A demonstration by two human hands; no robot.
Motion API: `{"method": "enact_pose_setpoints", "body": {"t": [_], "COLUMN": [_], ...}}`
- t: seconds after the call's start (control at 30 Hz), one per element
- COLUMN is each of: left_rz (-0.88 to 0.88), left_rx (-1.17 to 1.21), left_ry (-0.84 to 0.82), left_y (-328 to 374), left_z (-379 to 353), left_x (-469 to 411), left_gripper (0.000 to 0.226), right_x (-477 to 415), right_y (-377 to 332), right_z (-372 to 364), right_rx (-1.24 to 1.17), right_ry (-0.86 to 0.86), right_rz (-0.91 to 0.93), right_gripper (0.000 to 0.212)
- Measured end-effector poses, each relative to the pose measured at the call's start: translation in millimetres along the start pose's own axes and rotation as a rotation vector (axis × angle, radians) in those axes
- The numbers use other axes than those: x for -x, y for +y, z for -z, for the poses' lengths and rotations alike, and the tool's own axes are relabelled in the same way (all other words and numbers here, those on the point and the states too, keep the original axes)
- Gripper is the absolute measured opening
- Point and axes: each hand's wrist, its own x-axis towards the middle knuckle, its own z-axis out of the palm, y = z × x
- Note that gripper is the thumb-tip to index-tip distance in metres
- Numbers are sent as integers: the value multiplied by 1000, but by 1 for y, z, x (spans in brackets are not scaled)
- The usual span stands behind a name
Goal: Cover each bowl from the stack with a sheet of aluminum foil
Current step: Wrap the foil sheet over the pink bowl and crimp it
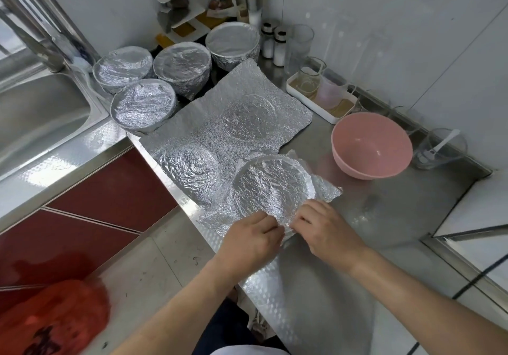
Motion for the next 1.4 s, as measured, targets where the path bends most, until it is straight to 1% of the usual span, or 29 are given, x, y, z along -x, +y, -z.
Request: {"method": "enact_pose_setpoints", "body": {"t": [0.07, 0.2, 0.27, 0.3, 0.37, 0.4, 0.43, 0.47, 0.53, 0.6, 0.67, 0.7, 0.8, 0.9, 1.03, 1.13, 1.33, 1.4], "left_rz": [3, 73, 140, 195, 311, 361, 396, 414, 385, 320, 269, 253, 199, 185, 138, 82, 20, -1], "left_rx": [-19, -24, 14, 49, 200, 286, 341, 348, 278, 220, 217, 225, 250, 270, 251, 215, 171, 159], "left_ry": [0, -37, -79, -96, -127, -127, -114, -93, -83, -173, -259, -280, -277, -257, -217, -188, -208, -193], "left_y": [2, 13, 21, 25, 26, 24, 18, 11, -6, -23, -33, -35, -37, -38, -36, -33, -31, -28], "left_z": [-3, -8, -9, -8, -5, 0, 5, 11, 21, 27, 29, 29, 31, 29, 24, 25, 24, 21], "left_x": [-1, -9, -15, -18, -28, -33, -36, -38, -35, -26, -15, -11, -3, 3, 6, 5, 5, 3], "left_gripper": [18, 17, 10, 14, 31, 34, 33, 29, 24, 29, 36, 38, 42, 37, 30, 29, 25, 27], "right_x": [-1, 0, -2, -4, -8, -10, -13, -14, -16, -15, -14, -15, -15, -13, -13, -13, -7, -7], "right_y": [4, 15, 19, 18, 14, 11, 7, 2, -6, -11, -15, -17, -18, -17, -17, -17, -17, -17], "right_z": [1, 13, 19, 22, 26, 26, 25, 23, 19, 13, 10, 9, 4, -2, -4, -6, -10, -10], "right_rx": [-11, -69, -138, -208, -391, -448, -463, -455, -391, -244, -180, -201, -265, -270, -252, -185, -75, -49], "right_ry": [-10, -102, -143, -146, -108, -78, -55, -51, -92, -130, -144, -141, -167, -177, -89, -23, 22, 25], "right_rz": [4, -29, -145, -238, -433, -498, -527, -520, -455, -374, -334, -313, -254, -206, -122, -67, 0, 8], "right_gripper": [16, 18, 18, 21, 26, 24, 23, 22, 27, 37, 40, 40, 35, 28, 20, 8, 10, 11]}}
